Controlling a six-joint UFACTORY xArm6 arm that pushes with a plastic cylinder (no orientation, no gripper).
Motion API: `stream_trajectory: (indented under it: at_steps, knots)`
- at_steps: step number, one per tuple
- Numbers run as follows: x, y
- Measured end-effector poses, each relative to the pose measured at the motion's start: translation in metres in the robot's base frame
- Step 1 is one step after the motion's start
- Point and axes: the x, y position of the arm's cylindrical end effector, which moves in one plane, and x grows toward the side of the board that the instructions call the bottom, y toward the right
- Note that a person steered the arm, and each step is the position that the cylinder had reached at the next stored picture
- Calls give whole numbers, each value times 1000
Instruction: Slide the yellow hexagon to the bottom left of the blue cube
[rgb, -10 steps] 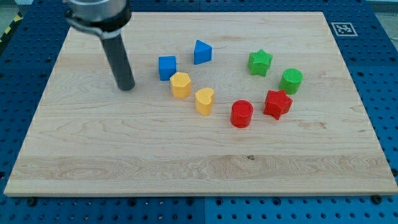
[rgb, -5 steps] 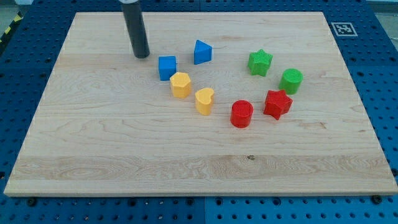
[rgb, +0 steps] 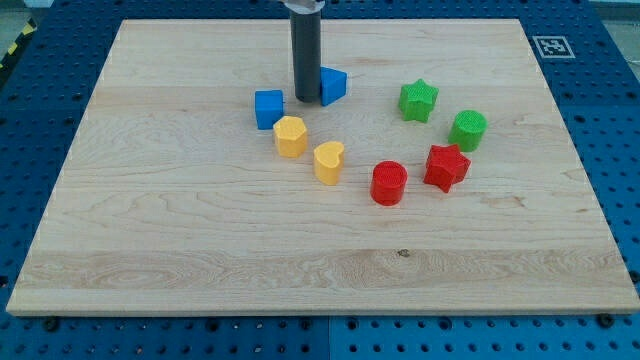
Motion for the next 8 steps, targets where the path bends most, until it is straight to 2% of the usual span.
stream_trajectory:
  at_steps: [2, 4, 6, 8]
  knots:
    - [17, 0]
    - [55, 2]
    - [56, 25]
    - [80, 27]
